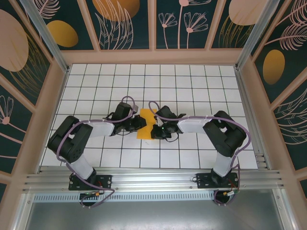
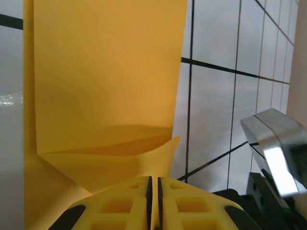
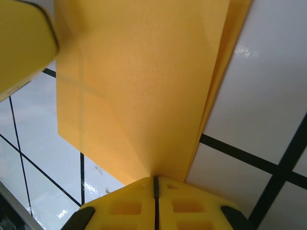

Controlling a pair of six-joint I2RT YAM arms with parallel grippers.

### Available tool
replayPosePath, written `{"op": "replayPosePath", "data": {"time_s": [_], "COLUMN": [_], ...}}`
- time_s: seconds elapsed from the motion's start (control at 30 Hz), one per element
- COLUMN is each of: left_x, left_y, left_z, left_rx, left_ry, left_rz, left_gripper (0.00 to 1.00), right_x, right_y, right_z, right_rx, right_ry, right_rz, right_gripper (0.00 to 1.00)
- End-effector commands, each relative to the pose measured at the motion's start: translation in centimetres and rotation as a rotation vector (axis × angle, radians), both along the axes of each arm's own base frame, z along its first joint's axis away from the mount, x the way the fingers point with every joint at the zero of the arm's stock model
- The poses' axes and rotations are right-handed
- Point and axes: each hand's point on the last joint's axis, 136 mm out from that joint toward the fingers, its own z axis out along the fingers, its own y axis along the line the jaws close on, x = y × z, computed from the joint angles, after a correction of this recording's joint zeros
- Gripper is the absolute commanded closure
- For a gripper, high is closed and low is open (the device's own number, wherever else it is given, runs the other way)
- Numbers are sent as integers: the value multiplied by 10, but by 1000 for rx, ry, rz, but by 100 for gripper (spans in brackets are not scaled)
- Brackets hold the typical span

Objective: Fold a paper plane with a square sheet of paper (pick it up from the middle)
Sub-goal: Fold the triangle a second time at the center of the table.

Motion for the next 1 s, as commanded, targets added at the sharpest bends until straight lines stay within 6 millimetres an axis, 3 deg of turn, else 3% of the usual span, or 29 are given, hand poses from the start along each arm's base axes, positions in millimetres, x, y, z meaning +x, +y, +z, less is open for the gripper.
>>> {"op": "replayPosePath", "data": {"time_s": [0.0, 0.23, 0.4, 0.5, 0.97], "left_x": [9, 14, 9, 8, 6], "left_y": [-4, 6, 9, 11, 15], "left_z": [-6, -23, -33, -36, -41], "left_rx": [20, 105, 126, 133, 152], "left_ry": [-1, 12, 35, 39, 55], "left_rz": [4, 36, 34, 36, 51], "left_gripper": [86, 88, 89, 89, 90], "right_x": [-27, -12, 8, 16, 26], "right_y": [-39, -18, 9, 20, 38], "right_z": [-39, -4, 42, 58, 28], "right_rx": [-197, -90, 42, 88, 50], "right_ry": [98, 23, -71, -103, -58], "right_rz": [-23, 6, 27, 37, 72], "right_gripper": [92, 91, 90, 89, 90]}}
